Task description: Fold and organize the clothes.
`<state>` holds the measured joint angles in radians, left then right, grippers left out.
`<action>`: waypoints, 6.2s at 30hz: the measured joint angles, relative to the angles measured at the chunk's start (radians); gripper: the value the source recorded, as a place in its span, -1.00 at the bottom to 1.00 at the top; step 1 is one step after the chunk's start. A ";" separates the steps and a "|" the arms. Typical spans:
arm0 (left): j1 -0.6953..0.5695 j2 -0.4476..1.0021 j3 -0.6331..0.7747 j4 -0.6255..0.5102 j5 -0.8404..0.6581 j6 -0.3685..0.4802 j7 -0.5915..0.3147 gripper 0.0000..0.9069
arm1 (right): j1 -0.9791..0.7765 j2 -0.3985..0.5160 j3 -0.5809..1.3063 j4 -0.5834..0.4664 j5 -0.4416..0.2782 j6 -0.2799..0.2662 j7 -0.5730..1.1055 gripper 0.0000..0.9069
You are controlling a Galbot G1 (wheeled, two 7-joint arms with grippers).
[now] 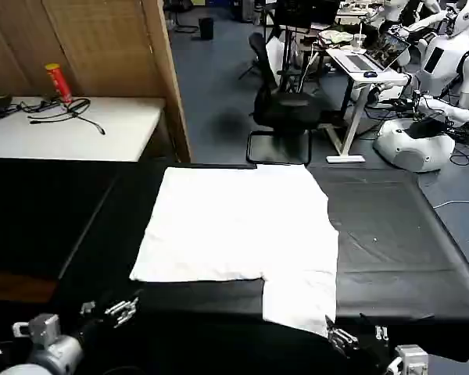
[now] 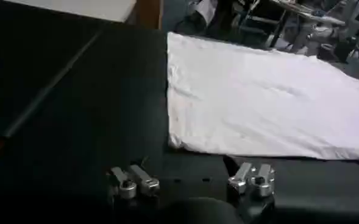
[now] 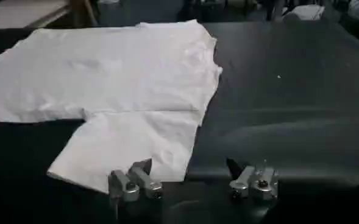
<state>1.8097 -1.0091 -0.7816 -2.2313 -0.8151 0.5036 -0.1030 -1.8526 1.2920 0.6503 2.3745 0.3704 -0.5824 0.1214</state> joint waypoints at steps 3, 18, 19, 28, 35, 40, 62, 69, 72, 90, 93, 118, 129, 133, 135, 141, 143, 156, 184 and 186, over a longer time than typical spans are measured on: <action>-0.019 -0.001 0.010 0.010 0.023 0.018 0.015 0.94 | 0.035 0.008 -0.016 -0.023 -0.024 0.001 0.008 0.94; -0.195 -0.016 0.075 0.119 0.039 0.027 0.018 0.18 | 0.097 0.051 -0.086 -0.119 -0.085 0.009 0.030 0.70; -0.203 -0.016 0.079 0.130 0.038 0.027 0.019 -0.01 | 0.096 0.053 -0.089 -0.121 -0.086 0.009 0.031 0.68; -0.215 -0.027 0.091 0.198 0.043 0.022 0.033 -1.00 | 0.087 0.060 -0.100 -0.119 -0.088 0.010 0.036 -0.91; -0.208 -0.028 0.094 0.199 0.043 0.022 0.032 -1.00 | 0.053 0.063 -0.084 -0.076 -0.085 -0.001 0.062 -1.00; -0.176 -0.030 0.082 0.161 0.044 0.026 0.030 -1.00 | 0.018 0.063 -0.078 -0.013 -0.085 -0.031 0.086 -1.00; 0.042 -0.060 -0.003 -0.060 0.073 -0.012 0.010 -1.00 | -0.022 0.046 -0.015 0.082 0.031 0.106 0.028 -1.00; -0.006 -0.101 0.006 -0.054 0.039 -0.065 0.012 -1.00 | 0.124 0.010 -0.015 -0.033 0.052 0.192 -0.012 -1.00; -0.061 -0.123 0.021 -0.037 0.040 -0.072 0.014 -1.00 | 0.186 -0.006 -0.012 -0.094 0.081 0.205 -0.013 -1.00; -0.364 -0.191 0.107 0.156 0.121 -0.094 0.008 -1.00 | 0.586 -0.092 -0.112 -0.455 0.118 0.205 -0.022 -1.00; -0.399 -0.183 0.123 0.193 0.134 -0.100 0.014 -1.00 | 0.633 -0.092 -0.132 -0.518 0.117 0.207 -0.025 -1.00; -0.540 -0.148 0.183 0.384 0.234 -0.109 0.044 0.94 | 0.707 -0.116 -0.157 -0.588 0.117 0.119 -0.076 0.94; -0.459 -0.150 0.177 0.305 0.229 -0.079 0.040 0.94 | 0.485 -0.149 -0.071 -0.372 0.085 0.098 -0.062 0.94; -0.427 -0.153 0.184 0.293 0.222 -0.073 0.043 0.94 | 0.457 -0.149 -0.061 -0.362 0.085 0.100 -0.066 0.85; -0.413 -0.153 0.184 0.291 0.217 -0.070 0.049 0.94 | 0.454 -0.149 -0.059 -0.364 0.087 0.106 -0.069 0.70; -0.387 -0.149 0.178 0.290 0.199 -0.069 0.068 0.48 | 0.452 -0.147 -0.056 -0.391 0.100 0.116 -0.074 0.53; -0.386 -0.149 0.178 0.292 0.195 -0.067 0.071 0.20 | 0.447 -0.143 -0.056 -0.397 0.104 0.116 -0.076 0.51; -0.375 -0.138 0.181 0.298 0.183 -0.043 0.072 -1.00 | 0.428 -0.140 -0.055 -0.395 0.118 0.110 -0.074 -0.85; -0.077 -0.020 0.087 0.067 0.273 0.009 0.014 0.94 | 0.175 -0.174 -0.023 -0.084 0.118 -0.151 0.051 0.94; -0.053 -0.020 0.079 0.052 0.294 0.024 0.013 0.94 | 0.163 -0.172 -0.019 -0.067 0.115 -0.154 0.051 0.94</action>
<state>1.7563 -1.0293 -0.7025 -2.1795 -0.5211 0.5275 -0.0901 -1.6893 1.1199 0.6308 2.3076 0.4851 -0.7365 0.1724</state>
